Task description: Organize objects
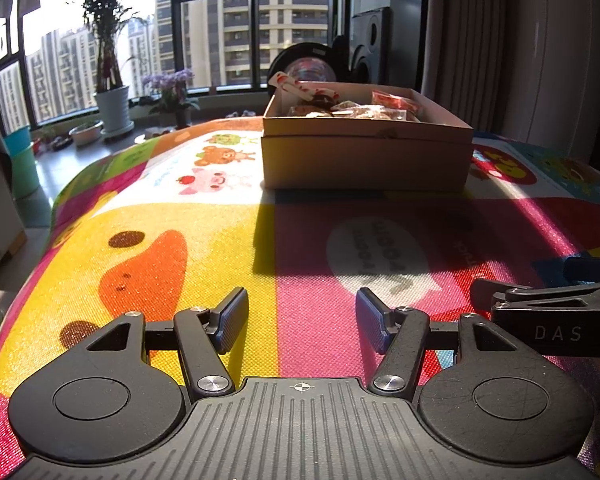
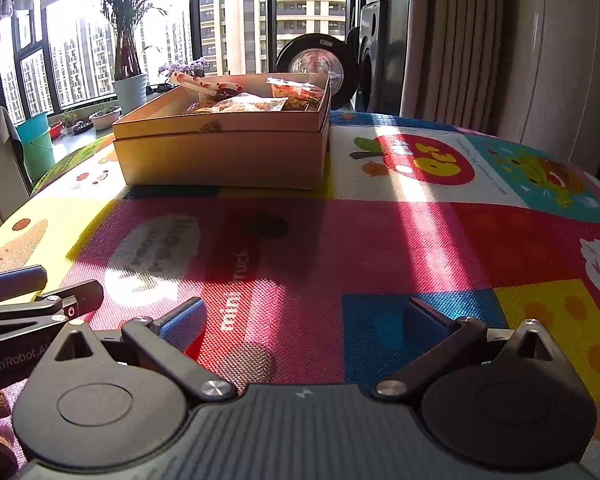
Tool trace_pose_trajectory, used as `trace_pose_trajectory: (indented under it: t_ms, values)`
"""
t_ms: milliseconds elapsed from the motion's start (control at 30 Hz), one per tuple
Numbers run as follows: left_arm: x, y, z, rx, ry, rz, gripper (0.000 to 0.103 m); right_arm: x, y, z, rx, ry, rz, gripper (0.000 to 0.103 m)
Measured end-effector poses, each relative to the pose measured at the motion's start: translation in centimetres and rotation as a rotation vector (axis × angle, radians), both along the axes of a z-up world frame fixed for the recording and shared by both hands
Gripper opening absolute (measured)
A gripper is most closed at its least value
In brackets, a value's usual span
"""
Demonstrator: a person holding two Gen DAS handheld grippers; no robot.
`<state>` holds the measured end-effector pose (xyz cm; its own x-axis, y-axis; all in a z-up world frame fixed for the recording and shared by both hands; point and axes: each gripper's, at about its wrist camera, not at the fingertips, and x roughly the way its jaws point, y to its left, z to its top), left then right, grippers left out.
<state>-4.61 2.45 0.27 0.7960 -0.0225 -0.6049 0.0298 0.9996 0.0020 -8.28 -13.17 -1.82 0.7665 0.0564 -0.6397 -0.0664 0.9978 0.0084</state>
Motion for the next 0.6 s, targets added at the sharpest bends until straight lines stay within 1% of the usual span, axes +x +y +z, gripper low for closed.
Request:
trace_pose_trajectory:
  t_ms: [600]
  values:
    - [0.06, 0.0, 0.0, 0.0, 0.0, 0.0, 0.065, 0.09, 0.27, 0.02, -0.003, 0.001, -0.01, 0.103]
